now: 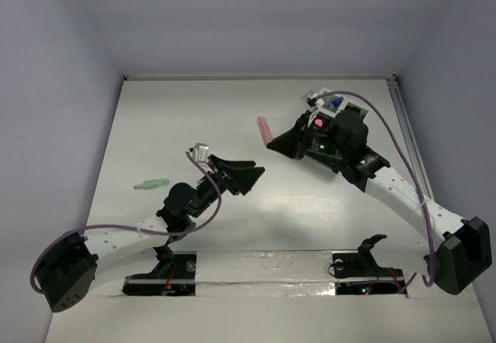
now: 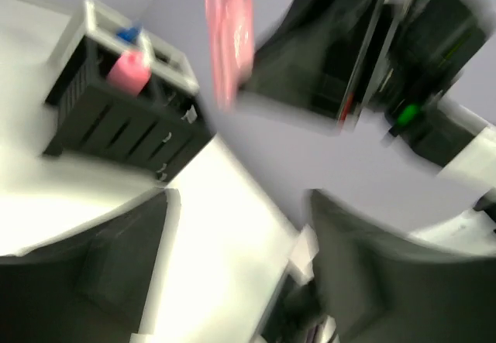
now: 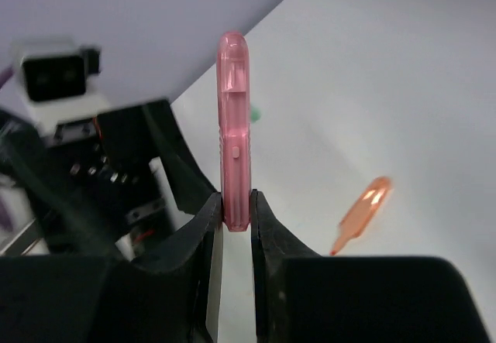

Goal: Sort the stationery into containers
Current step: Place the pen in the storage box.

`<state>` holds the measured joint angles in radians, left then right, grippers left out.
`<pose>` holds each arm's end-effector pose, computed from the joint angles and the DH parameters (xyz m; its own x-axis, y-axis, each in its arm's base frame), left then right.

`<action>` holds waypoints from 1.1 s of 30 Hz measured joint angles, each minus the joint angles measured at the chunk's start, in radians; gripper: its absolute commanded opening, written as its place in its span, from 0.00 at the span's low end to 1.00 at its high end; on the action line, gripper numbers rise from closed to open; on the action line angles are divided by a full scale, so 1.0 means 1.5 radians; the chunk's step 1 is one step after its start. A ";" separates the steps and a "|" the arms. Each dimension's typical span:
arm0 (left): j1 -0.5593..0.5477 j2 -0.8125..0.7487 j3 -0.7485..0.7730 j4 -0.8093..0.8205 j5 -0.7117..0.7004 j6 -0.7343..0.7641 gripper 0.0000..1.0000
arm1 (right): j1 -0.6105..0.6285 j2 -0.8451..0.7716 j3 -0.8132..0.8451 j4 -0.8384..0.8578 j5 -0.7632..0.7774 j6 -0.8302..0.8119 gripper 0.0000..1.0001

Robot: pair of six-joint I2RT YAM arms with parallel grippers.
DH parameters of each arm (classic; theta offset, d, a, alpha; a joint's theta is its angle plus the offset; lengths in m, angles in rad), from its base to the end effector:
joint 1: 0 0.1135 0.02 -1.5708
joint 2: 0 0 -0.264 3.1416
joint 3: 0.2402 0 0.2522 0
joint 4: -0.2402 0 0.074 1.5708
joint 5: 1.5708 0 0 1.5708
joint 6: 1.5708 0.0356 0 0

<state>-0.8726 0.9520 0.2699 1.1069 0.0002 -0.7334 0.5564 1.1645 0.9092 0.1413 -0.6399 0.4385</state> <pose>0.1252 -0.1491 0.2659 -0.3160 -0.6648 -0.6769 0.7465 0.2661 -0.6098 0.2178 0.1605 0.3405 -0.4812 0.1018 -0.8707 -0.7986 0.3586 0.4833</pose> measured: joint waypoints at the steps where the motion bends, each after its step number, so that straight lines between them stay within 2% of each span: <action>1: -0.008 -0.015 0.000 -0.036 0.005 0.014 0.90 | -0.007 -0.007 0.000 0.008 0.021 -0.003 0.00; 2: -0.012 -0.032 0.001 -0.074 0.007 0.027 0.99 | -0.014 -0.015 0.000 0.012 0.047 -0.008 0.00; 7: -0.012 -0.115 0.032 -0.216 -0.021 0.087 0.99 | -0.022 -0.037 0.000 0.007 0.146 -0.035 0.00; 11: -0.012 -0.173 0.048 -0.269 -0.038 0.125 0.99 | -0.038 -0.049 0.001 -0.047 0.249 -0.059 0.00; 15: -0.010 -0.208 0.045 -0.310 -0.049 0.150 0.99 | -0.088 -0.053 0.003 -0.133 0.386 -0.078 0.00; 19: -0.010 -0.229 0.017 -0.342 -0.056 0.165 0.99 | -0.163 -0.053 0.003 -0.203 0.472 -0.081 0.00; 25: -0.003 -0.245 -0.019 -0.374 -0.058 0.188 0.99 | -0.217 -0.045 0.003 -0.258 0.529 -0.094 0.00; 33: 0.003 -0.247 -0.042 -0.376 -0.058 0.205 0.99 | -0.231 0.021 0.003 -0.314 0.534 -0.110 0.00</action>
<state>-0.8677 0.5812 0.2062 0.5423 -0.0875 -0.4263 0.2100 1.1965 0.9142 -0.3294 0.1616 0.2737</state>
